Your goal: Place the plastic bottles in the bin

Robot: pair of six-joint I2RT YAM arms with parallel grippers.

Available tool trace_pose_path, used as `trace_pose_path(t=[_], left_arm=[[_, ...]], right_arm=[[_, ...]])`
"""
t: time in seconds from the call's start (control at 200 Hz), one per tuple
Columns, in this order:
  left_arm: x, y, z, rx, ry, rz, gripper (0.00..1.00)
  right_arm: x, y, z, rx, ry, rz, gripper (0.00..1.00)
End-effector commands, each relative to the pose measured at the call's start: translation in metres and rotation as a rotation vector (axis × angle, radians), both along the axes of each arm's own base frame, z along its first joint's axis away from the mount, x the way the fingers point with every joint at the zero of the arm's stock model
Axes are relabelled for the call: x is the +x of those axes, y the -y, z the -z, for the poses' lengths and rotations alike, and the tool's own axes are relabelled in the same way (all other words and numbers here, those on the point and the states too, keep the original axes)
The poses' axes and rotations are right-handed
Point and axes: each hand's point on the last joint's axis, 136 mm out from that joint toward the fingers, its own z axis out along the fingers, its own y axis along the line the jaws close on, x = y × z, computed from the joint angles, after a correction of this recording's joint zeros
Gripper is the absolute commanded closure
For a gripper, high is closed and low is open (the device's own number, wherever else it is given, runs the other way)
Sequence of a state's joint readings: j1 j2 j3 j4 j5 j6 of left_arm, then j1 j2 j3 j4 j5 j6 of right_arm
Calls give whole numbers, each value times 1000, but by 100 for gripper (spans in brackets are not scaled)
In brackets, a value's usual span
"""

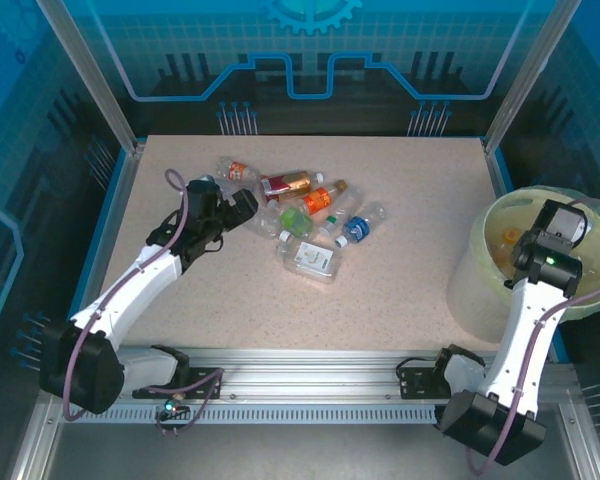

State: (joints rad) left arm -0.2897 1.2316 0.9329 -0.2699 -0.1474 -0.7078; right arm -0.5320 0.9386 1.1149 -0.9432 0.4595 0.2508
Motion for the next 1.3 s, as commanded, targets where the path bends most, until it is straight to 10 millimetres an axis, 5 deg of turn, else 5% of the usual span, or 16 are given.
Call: trace_pose_path(t=[0.0, 0.215, 0.375, 0.66, 0.9, 1.296], left_arm=[[-2, -4, 2, 1, -36, -5, 1], [-5, -10, 11, -17, -56, -38, 1], [-6, -18, 18, -14, -82, -61, 1], [-8, -23, 25, -47, -100, -89, 1], [-8, -27, 28, -64, -110, -108, 1], [-8, -32, 38, -89, -133, -130, 1]], right_arm=[[-6, 7, 5, 15, 3, 61, 57], [-2, 12, 28, 73, -47, 104, 40], [-4, 15, 17, 43, -28, 123, 27], [1, 4, -4, 30, 63, 67, 19], [4, -19, -44, 11, 196, -12, 11], [26, -92, -94, 185, 566, -280, 4]])
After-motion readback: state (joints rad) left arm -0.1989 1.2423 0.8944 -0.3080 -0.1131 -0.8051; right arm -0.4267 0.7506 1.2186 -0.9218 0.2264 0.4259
